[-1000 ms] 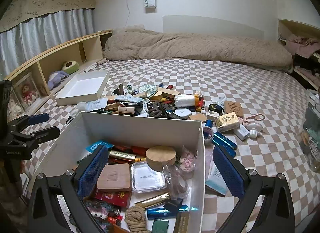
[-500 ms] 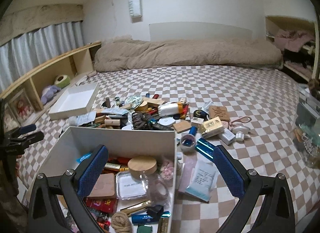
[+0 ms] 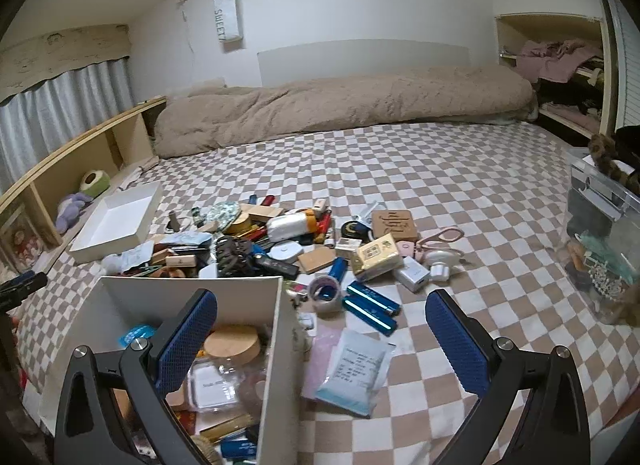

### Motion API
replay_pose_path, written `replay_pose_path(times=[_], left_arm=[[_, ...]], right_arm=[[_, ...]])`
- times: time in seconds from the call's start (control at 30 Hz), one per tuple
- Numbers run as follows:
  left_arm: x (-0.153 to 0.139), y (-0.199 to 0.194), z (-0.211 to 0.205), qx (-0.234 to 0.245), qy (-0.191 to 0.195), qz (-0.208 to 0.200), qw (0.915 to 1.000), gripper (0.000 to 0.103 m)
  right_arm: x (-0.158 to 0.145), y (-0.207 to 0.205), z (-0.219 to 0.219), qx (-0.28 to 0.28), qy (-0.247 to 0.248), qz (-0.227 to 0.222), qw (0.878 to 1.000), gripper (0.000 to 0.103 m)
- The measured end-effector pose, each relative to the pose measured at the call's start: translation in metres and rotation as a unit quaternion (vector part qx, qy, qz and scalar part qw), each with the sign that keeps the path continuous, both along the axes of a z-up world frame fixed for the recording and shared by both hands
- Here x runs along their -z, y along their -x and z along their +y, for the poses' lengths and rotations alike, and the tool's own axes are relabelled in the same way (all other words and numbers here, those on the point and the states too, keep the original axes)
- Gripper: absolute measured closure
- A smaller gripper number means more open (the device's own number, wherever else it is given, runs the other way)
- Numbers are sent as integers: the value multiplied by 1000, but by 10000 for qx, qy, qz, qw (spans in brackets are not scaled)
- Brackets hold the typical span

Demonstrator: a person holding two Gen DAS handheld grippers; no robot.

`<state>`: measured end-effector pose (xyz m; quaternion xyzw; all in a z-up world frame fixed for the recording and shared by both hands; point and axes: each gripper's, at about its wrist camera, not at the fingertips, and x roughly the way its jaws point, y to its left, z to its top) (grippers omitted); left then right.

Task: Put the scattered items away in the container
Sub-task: 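Move the left tool toward the white ring while the right tool approaches the blue lighters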

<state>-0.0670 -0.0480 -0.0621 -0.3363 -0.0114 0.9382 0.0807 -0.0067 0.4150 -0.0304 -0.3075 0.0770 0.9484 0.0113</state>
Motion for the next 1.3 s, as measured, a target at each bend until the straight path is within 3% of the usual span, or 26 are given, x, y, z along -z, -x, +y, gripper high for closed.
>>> replay_pose_path(times=[0.33, 0.7, 1.17, 1.3], left_arm=[[14, 17, -14, -128, -86, -293, 9995, 0], [51, 50, -46, -658, 326, -851, 9937, 0], [98, 81, -76, -1041, 35, -1360, 9852, 0], [111, 99, -80, -1113, 103, -1546, 9816, 0]], right_arm=[[20, 20, 29, 247, 448, -252, 9984, 0], [48, 36, 51, 413, 316, -601, 9968, 0], [108, 71, 72, 506, 548, -1286, 9889, 0], [121, 72, 80, 533, 459, -1463, 9867, 0]])
